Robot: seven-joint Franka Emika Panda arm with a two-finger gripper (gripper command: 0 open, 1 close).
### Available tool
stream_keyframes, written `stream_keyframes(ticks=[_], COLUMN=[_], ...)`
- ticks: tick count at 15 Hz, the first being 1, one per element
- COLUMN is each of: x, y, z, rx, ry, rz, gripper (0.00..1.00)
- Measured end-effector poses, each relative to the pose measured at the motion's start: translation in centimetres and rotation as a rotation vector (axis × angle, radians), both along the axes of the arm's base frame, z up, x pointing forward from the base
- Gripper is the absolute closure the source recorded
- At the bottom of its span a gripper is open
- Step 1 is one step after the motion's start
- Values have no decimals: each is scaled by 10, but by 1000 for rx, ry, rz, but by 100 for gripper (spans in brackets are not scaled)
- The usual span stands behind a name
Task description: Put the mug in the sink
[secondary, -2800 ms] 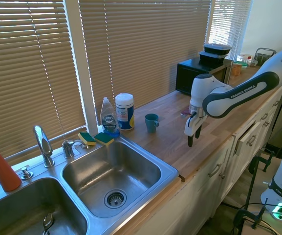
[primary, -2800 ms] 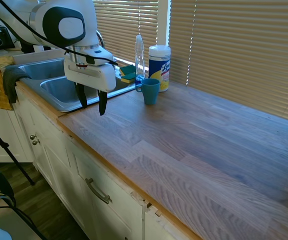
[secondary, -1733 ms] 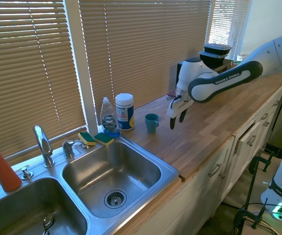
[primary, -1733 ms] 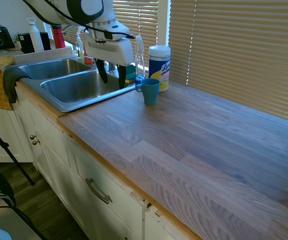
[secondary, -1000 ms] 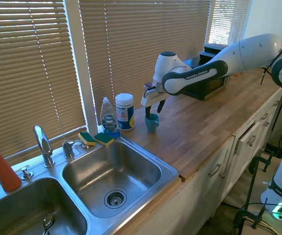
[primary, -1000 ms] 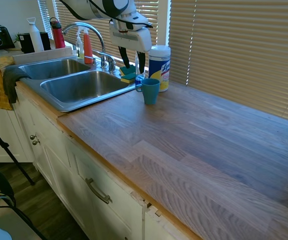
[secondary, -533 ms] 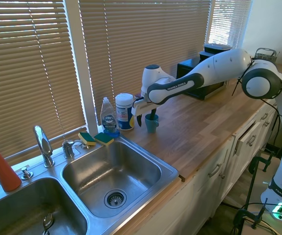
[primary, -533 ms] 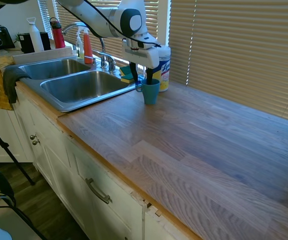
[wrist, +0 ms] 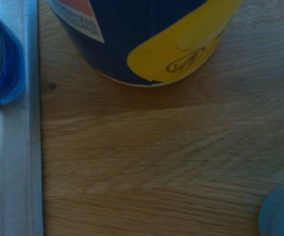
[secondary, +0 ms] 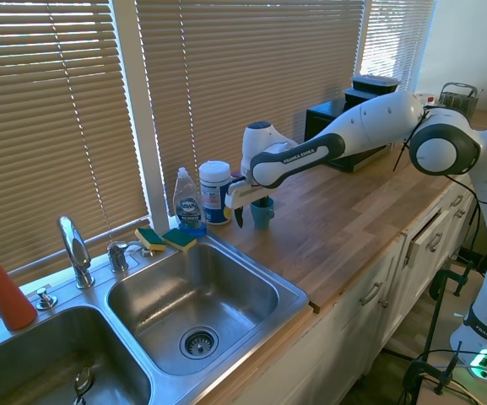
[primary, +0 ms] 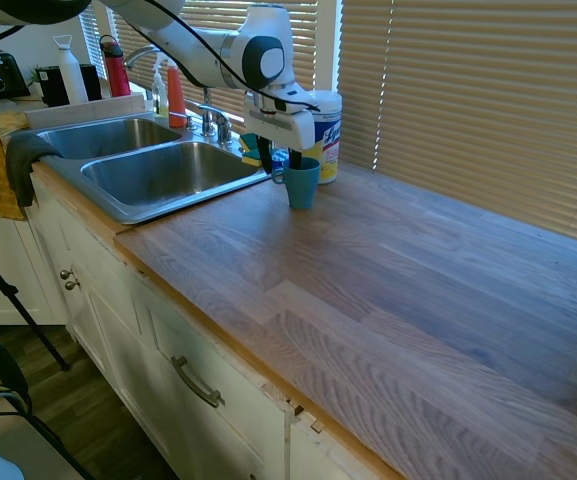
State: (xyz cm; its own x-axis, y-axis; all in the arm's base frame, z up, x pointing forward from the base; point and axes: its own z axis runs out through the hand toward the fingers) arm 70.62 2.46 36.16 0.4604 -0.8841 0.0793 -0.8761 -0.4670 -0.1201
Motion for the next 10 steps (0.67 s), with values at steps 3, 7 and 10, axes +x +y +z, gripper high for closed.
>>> stream_keyframes(ticks=[3, 7, 10], x=[0, -1, -1], y=[-4, -10, -13], z=[-1, -2, -3], rx=[3, 1, 1], ry=[3, 6, 8], rz=[-3, -7, -9], gripper=[100, 100, 100])
